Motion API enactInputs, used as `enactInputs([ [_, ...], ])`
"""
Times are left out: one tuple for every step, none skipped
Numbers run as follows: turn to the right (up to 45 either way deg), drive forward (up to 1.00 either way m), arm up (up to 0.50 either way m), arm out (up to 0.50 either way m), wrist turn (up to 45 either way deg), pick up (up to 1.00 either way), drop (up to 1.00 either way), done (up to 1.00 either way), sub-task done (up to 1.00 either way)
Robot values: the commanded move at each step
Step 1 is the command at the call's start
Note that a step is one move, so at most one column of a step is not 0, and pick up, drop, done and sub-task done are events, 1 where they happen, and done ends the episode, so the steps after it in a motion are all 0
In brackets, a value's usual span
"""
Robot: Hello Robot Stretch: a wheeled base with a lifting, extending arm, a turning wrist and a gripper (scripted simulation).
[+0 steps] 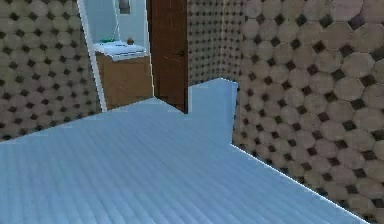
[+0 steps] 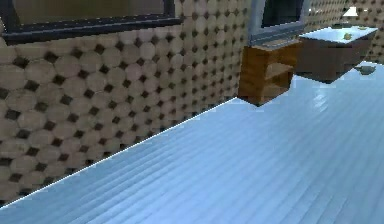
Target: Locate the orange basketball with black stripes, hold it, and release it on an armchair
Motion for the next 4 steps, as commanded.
enactInputs([
  [-15.0,0.00,0.00,0.00,0.0,0.00,0.00,0.00,0.00],
  [0.0,1.00,0.00,0.00,0.0,0.00,0.00,0.00,0.00],
  [0.0,1.00,0.00,0.00,0.0,0.00,0.00,0.00,0.00],
  [0.0,1.00,0.00,0.00,0.0,0.00,0.00,0.00,0.00],
])
